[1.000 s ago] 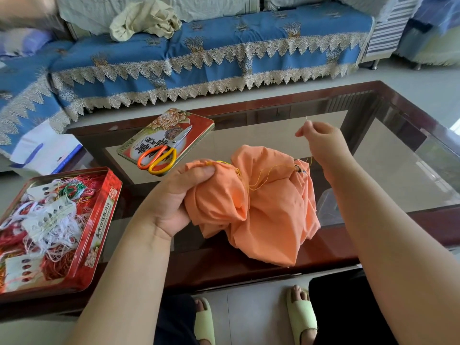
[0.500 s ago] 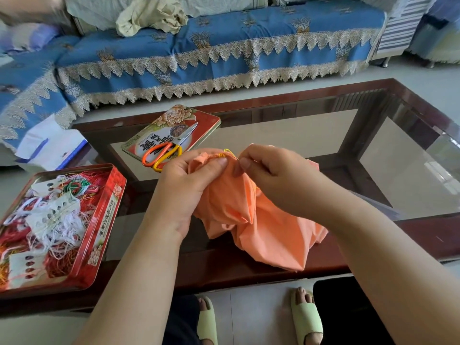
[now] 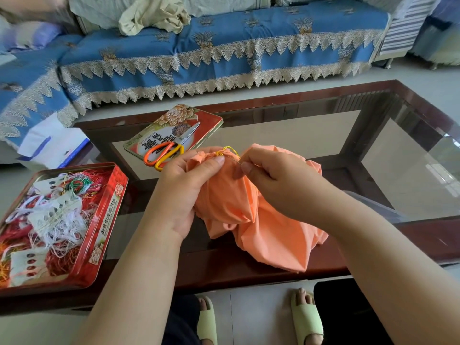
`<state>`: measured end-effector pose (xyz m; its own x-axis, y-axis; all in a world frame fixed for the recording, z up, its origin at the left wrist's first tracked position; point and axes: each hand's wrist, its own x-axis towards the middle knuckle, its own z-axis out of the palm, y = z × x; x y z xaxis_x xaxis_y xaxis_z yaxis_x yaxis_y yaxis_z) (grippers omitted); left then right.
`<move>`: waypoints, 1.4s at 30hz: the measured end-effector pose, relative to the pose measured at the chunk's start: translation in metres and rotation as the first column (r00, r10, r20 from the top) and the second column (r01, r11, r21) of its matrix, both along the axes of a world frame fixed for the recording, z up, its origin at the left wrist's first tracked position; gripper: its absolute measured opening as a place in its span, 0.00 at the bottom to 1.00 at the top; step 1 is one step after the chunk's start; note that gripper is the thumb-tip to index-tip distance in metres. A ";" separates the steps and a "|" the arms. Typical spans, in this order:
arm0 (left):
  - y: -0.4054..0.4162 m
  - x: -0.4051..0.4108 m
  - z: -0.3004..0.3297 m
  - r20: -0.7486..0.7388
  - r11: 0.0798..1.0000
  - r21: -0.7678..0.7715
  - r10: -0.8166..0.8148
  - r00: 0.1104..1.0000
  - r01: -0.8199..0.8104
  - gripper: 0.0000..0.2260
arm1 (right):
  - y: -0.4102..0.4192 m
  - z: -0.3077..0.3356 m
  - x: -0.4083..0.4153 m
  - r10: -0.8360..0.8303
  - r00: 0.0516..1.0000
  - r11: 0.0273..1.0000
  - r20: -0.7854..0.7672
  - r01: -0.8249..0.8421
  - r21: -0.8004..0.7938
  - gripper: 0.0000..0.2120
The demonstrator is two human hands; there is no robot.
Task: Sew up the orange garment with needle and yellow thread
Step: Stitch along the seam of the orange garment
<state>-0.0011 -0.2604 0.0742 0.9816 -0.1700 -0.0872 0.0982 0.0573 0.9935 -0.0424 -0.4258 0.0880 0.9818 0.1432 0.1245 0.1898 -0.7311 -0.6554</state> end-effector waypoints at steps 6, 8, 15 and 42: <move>-0.002 -0.004 0.003 0.032 1.000 0.013 -0.021 0.999 0.021 0.08 | 0.001 -0.002 0.000 -0.014 1.000 1.000 0.021 0.014 0.002 0.11; -0.003 -0.004 0.003 0.038 1.000 0.013 -0.017 0.999 0.017 0.09 | 0.002 -0.002 -0.001 -0.017 1.000 1.000 0.021 0.016 0.009 0.11; -0.004 -0.005 0.003 0.070 0.998 0.026 0.050 0.996 -0.052 0.06 | 0.002 0.001 -0.003 0.005 1.000 0.999 0.014 -0.005 0.053 0.11; -0.009 -0.013 -0.005 0.688 0.884 0.421 -0.165 0.707 -0.203 0.11 | 0.011 -0.002 -0.001 -0.112 0.993 0.993 -0.034 0.113 0.034 0.10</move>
